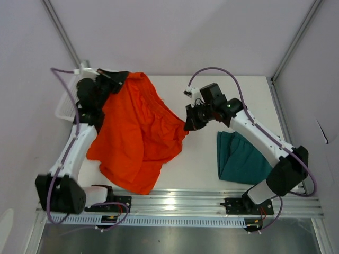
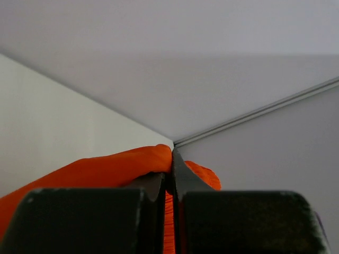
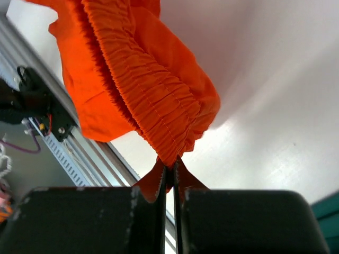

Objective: Fold and stack the shorts
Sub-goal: Move the shorts to the center of the board

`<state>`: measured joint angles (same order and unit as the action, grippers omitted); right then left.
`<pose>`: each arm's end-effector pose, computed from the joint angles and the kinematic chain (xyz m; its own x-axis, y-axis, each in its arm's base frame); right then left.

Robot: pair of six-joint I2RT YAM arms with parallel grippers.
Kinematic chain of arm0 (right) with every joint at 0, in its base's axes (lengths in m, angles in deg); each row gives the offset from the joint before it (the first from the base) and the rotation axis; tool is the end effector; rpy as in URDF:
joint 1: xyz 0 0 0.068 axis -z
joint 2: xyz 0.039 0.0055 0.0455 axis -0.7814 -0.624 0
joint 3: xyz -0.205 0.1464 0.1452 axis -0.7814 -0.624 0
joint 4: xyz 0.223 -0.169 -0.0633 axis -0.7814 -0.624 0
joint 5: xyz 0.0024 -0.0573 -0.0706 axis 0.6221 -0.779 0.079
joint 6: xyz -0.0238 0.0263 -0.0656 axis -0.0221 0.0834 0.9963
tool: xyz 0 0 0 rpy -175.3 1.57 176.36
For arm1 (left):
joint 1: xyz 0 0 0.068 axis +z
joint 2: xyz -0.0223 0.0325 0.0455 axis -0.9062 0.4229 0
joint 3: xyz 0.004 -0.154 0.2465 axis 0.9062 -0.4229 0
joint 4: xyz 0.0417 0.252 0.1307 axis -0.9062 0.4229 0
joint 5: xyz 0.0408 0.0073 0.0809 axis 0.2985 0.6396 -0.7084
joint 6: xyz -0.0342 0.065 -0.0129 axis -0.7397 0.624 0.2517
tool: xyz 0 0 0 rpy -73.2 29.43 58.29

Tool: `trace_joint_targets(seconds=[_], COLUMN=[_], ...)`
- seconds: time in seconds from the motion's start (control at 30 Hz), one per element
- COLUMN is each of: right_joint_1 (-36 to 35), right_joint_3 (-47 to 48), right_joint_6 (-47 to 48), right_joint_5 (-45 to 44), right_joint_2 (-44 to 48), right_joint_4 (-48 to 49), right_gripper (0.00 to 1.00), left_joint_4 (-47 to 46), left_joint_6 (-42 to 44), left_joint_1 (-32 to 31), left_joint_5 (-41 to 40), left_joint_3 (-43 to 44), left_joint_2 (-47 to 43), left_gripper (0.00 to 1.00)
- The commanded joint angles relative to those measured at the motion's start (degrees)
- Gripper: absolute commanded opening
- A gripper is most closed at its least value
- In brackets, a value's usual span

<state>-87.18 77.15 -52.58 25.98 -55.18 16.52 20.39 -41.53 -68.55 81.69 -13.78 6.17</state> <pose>0.2818 0.2345 0.3422 -0.6547 -0.3775 -0.6549 -0.7068 0.6128 0.3534 0.3185 -0.0335 0.4230 -0.1935 -0.8179 -0.5419 0.2140 0.5038 -0.8369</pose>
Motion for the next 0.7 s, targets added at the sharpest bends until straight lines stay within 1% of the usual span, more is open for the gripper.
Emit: trace_joint_targets(seconds=[0.0, 0.03, 0.07, 0.1, 0.13, 0.17, 0.2, 0.23, 0.27, 0.3, 0.33, 0.37, 0.4, 0.43, 0.47, 0.5, 0.53, 0.6, 0.63, 0.67], right_joint_1=[10.69, 13.18, 15.46, 17.32, 20.29, 21.37, 22.33, 23.82, 24.36, 24.89, 25.41, 25.94, 26.03, 26.03, 26.03, 26.03, 26.03, 25.34, 24.98, 24.55], right_joint_3=[1.96, 2.05, 2.14, 3.44, 4.5, 5.73, 8.35, 9.42, 9.78, 9.87, 8.83, 7.95, 6.98, 6.28, 5.31, 5.3, 5.56, 5.48, 5.48, 5.65], right_joint_6=[-5.01, -7.37, -8.27, -8.89, -9.15, -9.33, -9.42, -9.51, -9.94, -10.56, -11.0, -11.17, -11.44, -11.61, -11.7, -12.05, -12.32, -12.23, -12.14, -11.88], right_joint_5=[3.78, 3.44, 2.82, 1.77, 0.2, -3.47, -5.25, -8.49, -9.82, -11.32, -13.16, -13.53, -14.23, -15.19, -15.29, -15.9, -15.9, -15.46, -15.55, -15.29], right_joint_2=[-3.35, -5.46, -6.52, -7.84, -9.33, -12.74, -14.86, -16.62, -19.07, -19.62, -19.54, -18.41, -17.7, -17.0, -16.47, -16.03, -15.85, -15.15, -15.06, -15.06], right_joint_4=[-0.93, -0.23, 0.56, 0.92, 0.49, -0.12, -2.13, -2.94, -3.2, -2.95, -2.33, -0.5, 0.3, 0.92, 1.71, 1.98, 2.33, 4.52, 5.14, 6.27], right_gripper=[0.0, 0.0, 0.0, 0.0, 0.0, 0.0, 0.0, 0.15, 0.39, 0.6, 0.88, 0.89, 0.9, 0.9, 0.9, 0.9, 0.89, 0.89, 0.88, 0.87], left_joint_4=[-19.12, -20.72, -22.13, -23.27, -24.24, -24.42, -23.64, -17.02, -10.69, -3.49, 9.54, 15.16, 18.61, 20.38, 20.92, 20.84, 21.01, 25.47, 28.11, 30.13], left_joint_6=[-0.3, -0.04, 0.23, 0.93, 1.28, 1.72, 2.77, 3.39, 4.18, 6.19, 7.34, 8.66, 11.28, 12.44, 13.67, 16.11, 17.27, 20.78, 21.41, 22.28], left_joint_1=[-5.46, -6.52, -7.75, -9.77, -10.66, -11.53, -12.76, -13.21, -13.47, -13.65, -13.65, -13.65, -13.48, -13.39, -13.13, -12.78, -12.51, -11.55, -11.2, -10.93], left_joint_5=[-1.77, -2.03, -2.81, -3.0, -3.17, -3.26, -2.57, -1.78, -0.72, 0.5, 0.86, 0.61, -0.79, -1.32, -2.11, -4.38, -5.19, -7.12, -9.39, -9.94], left_joint_3=[2.82, 4.06, 5.56, 9.23, 13.96, 19.66, 23.11, 37.25, 43.3, 49.54, 55.09, 69.93, 72.69, 74.55, 72.83, 70.2, 69.13, 68.15, 68.24, 67.89], left_joint_2=[10.61, 17.96, 21.77, 25.64, 33.25, 37.15, 41.19, 45.32, 53.72, 57.8, 61.24, 65.62, 66.1, 65.5, 64.27, 60.35, 58.48, 54.27, 53.02, 51.62], left_gripper=[0.0, 0.0, 0.0, 0.0, 0.0, 0.0, 0.02, 0.12, 0.3, 0.66, 0.74, 0.9, 0.99, 0.99, 0.99, 0.99, 0.99, 0.99, 0.99, 0.99])
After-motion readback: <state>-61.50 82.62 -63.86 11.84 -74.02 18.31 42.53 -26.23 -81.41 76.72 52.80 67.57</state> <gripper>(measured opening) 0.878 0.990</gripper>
